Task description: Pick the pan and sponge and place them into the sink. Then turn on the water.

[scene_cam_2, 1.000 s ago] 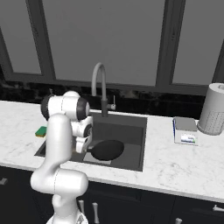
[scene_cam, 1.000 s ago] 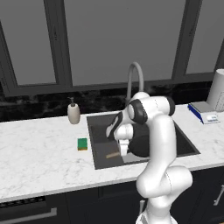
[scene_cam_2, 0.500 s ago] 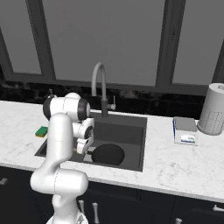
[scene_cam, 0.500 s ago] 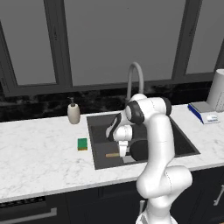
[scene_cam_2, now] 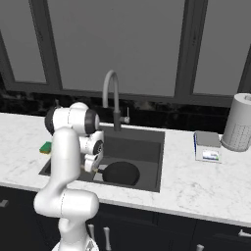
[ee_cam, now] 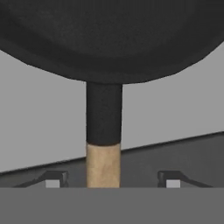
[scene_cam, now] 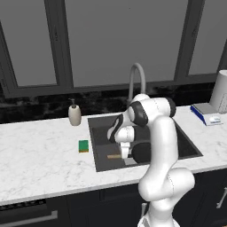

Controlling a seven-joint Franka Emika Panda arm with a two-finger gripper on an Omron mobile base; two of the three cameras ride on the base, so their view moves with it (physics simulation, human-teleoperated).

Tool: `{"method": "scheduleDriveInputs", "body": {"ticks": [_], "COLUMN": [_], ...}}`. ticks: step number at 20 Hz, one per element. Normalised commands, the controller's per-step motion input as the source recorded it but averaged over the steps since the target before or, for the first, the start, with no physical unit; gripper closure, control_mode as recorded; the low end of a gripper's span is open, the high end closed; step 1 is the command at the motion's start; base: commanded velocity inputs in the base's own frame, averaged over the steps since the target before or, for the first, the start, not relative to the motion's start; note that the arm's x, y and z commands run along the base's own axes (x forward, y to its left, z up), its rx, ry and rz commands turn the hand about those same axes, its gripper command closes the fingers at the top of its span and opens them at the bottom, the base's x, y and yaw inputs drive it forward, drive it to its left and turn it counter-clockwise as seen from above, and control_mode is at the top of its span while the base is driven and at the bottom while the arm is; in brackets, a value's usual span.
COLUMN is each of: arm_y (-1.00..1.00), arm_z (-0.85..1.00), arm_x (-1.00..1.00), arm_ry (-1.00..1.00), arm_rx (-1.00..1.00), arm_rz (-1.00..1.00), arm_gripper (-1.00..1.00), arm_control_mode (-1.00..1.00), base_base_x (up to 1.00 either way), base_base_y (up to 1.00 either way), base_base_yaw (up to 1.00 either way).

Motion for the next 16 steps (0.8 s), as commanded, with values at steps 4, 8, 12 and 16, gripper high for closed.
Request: {"method": "scheduleDriveInputs", "body": {"ticks": [4, 8, 12, 16], "arm_y": [0.01, 0.00, 0.24, 0.33], "arm_z": [0.77, 0.98, 0.98, 0.84], "arm_x": [-0.15, -0.13, -0.28, -0.10], "arm_ry": [-0.07, -0.04, -0.07, -0.09], "arm_rx": [0.00, 0.00, 0.00, -0.01], "arm_rz": [0.07, 0.07, 0.29, 0.65], "arm_gripper": [-1.00, -1.00, -1.00, -1.00], "arm_control_mode": [-1.00, -1.00, -1.00, -1.00], "base_base_x": [0.00, 0.00, 0.00, 0.00], "base_base_y": [0.00, 0.00, 0.00, 0.00], "base_base_yaw": [0.00, 0.00, 0.00, 0.00]}}
